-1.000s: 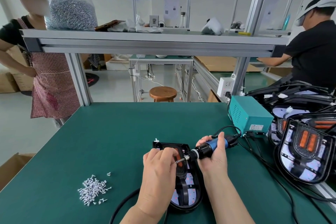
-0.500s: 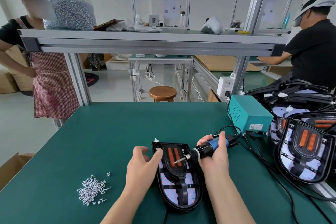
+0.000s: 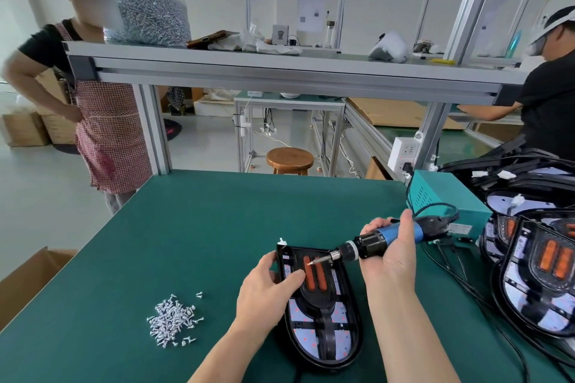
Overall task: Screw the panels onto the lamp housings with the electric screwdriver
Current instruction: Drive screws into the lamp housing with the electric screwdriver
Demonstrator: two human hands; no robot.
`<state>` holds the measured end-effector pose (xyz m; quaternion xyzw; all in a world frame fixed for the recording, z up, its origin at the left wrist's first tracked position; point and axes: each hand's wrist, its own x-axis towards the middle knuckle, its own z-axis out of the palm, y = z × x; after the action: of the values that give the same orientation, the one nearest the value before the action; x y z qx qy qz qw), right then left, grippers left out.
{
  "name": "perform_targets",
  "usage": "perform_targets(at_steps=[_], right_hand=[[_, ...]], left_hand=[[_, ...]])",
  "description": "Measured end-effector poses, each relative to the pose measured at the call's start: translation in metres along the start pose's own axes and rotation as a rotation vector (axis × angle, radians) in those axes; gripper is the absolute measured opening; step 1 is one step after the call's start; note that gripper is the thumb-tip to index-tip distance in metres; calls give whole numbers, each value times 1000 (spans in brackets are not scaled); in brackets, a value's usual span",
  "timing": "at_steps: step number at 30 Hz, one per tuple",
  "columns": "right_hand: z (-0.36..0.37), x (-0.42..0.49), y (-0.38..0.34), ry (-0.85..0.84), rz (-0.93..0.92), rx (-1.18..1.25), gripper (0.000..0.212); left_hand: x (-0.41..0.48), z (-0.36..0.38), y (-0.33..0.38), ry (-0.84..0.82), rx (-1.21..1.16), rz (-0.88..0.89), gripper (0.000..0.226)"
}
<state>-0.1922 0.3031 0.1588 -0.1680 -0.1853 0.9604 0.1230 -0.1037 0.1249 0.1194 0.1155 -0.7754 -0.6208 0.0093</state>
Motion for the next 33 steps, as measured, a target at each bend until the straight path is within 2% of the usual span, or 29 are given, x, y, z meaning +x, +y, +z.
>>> perform_targets(at_steps=[3, 6, 10, 13, 17, 19, 28, 33], right_hand=[[24, -1, 6, -46, -138, -151, 34], [47, -1, 18, -112, -258, -286, 30], [64, -4, 35, -213, -333, -423, 22], [70, -7, 47, -296, -345, -473, 19], [71, -9, 56, -339, -343, -511, 15], [71, -9, 56, -339, -338, -514, 15], [71, -10, 59, -391, -340, -574, 17], [73, -15, 61, -533, -361, -637, 16]], left_hand=[[2, 0, -3, 26, 29, 20, 45], [4, 1, -6, 38, 40, 43, 36], [8, 2, -9, 54, 49, 68, 43], [9, 2, -11, 57, 38, 80, 38], [11, 3, -14, 69, 47, 82, 70], [11, 3, -14, 73, 52, 82, 77], [13, 3, -14, 87, 71, 111, 78], [13, 3, -14, 99, 91, 113, 80]])
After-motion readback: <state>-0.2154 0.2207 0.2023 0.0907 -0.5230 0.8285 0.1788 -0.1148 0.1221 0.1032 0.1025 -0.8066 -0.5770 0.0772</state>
